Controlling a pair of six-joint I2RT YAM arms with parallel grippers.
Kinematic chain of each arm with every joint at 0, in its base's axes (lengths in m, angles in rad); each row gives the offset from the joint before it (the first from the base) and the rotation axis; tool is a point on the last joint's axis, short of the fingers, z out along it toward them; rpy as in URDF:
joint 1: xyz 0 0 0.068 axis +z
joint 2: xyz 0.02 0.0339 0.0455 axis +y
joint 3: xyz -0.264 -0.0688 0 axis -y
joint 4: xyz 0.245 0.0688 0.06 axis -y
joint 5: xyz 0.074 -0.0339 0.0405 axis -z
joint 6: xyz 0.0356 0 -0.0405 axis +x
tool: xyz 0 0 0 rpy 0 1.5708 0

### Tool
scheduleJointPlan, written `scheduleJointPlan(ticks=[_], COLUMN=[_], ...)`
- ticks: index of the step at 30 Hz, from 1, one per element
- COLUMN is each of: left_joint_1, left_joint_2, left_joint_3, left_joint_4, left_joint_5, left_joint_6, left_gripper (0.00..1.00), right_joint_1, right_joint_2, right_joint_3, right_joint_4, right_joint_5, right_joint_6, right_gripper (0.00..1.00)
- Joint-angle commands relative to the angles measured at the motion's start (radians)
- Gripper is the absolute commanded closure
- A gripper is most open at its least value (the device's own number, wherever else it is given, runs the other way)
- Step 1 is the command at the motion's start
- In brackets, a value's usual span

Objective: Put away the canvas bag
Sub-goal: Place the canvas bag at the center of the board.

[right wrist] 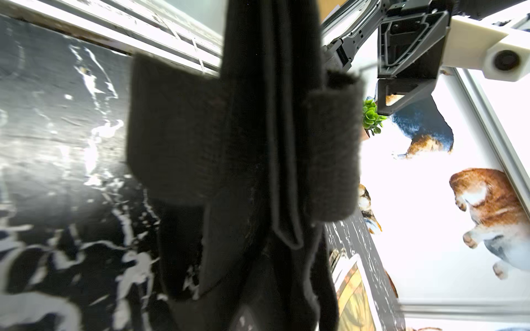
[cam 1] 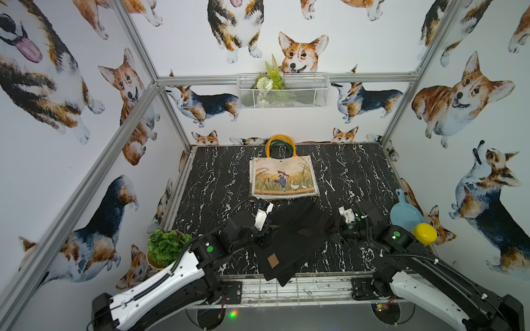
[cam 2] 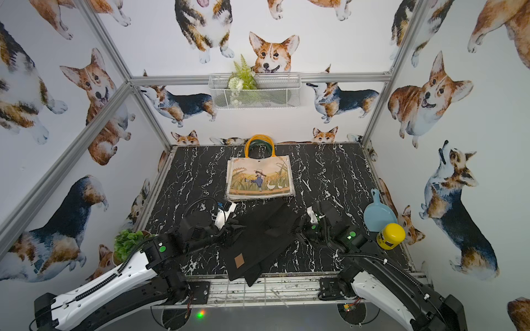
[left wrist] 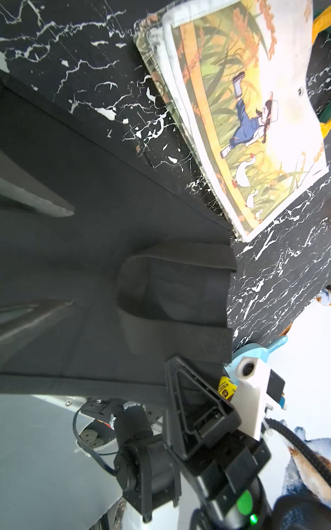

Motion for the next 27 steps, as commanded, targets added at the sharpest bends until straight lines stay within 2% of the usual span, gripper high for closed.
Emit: scheduleJointPlan(ticks=[1, 4, 7, 10, 13, 16, 21, 27], left_joint_1=[0.002, 0.002, 0.002, 0.002, 0.002, 0.002, 0.002, 0.002], left_joint_2=[0.011, 0.028, 0.058, 0.084, 0.097, 0.088, 0.091, 0.184], left_joint_3=[-0.003, -0.003, -0.003, 0.001, 0.005, -0.005, -0.033, -0.030], left_joint_4=[0.042, 0.056, 0.078, 0.098, 0.103, 0.103, 0.123, 0.172], left_joint_5=[0.014, 0.016, 0.029, 0.041, 0.049, 0.050, 0.055, 0.084], left_joint_6=[-0.005, 0.000, -0.002, -0.007, -0.012, -0.018, -0.032, -0.038], left_gripper=[0.51, 0.51, 0.51, 0.51, 0.51, 0.51, 0.51, 0.50], right_joint_1=[-0.057, -0.109, -0.126, -0.116, -0.095, -0.090, -0.100, -0.168], right_joint_2=[-0.043, -0.011, 0.092, 0.159, 0.134, 0.093, 0.021, -0.068], right_joint_3=[0.073, 0.193, 0.268, 0.178, 0.025, -0.080, -0.139, -0.191], right_joint_4=[-0.145, -0.231, -0.284, -0.185, -0.011, 0.075, 0.048, -0.044], right_joint_5=[0.002, 0.001, -0.034, -0.117, -0.135, -0.138, -0.123, -0.125], right_joint_6=[-0.100, -0.206, -0.288, -0.244, -0.135, -0.067, -0.061, -0.056], right_gripper=[1.00, 1.00, 1.00, 1.00, 1.00, 1.00, 1.00, 1.00])
